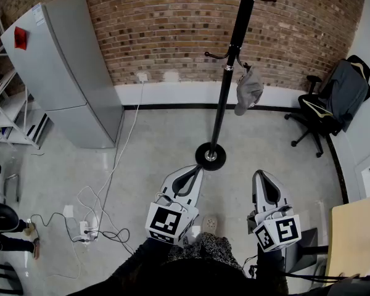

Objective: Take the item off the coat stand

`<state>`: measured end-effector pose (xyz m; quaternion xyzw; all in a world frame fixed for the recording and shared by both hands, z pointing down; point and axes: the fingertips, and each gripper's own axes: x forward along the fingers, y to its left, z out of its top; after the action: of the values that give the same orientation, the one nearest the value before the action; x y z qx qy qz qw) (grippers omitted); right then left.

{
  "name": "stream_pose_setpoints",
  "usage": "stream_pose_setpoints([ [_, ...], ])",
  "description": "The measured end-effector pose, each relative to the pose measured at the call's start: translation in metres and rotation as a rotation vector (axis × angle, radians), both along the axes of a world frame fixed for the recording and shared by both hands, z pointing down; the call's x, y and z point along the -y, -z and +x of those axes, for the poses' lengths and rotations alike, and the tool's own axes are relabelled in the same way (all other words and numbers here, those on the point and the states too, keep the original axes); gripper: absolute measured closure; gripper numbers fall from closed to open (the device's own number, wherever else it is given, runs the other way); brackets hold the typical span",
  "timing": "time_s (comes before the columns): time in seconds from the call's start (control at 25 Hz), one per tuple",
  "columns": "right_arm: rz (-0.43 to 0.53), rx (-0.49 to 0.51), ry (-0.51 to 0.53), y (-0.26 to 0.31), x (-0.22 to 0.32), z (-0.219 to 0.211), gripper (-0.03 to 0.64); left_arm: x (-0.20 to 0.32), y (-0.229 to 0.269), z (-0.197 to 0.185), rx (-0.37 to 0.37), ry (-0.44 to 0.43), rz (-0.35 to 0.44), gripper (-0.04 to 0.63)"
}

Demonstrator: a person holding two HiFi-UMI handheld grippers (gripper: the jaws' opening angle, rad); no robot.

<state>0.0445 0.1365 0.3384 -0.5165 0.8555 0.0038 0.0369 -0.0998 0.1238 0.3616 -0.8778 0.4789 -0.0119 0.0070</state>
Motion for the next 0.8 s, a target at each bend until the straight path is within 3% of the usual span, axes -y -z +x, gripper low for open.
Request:
stream_pose_setpoints([
  [0.8, 0.03, 0.015, 0.059, 0.001, 0.167, 0.03, 0.607, 0.147, 0.001, 0.019, 0.024, 0.083, 0.018, 0.595],
])
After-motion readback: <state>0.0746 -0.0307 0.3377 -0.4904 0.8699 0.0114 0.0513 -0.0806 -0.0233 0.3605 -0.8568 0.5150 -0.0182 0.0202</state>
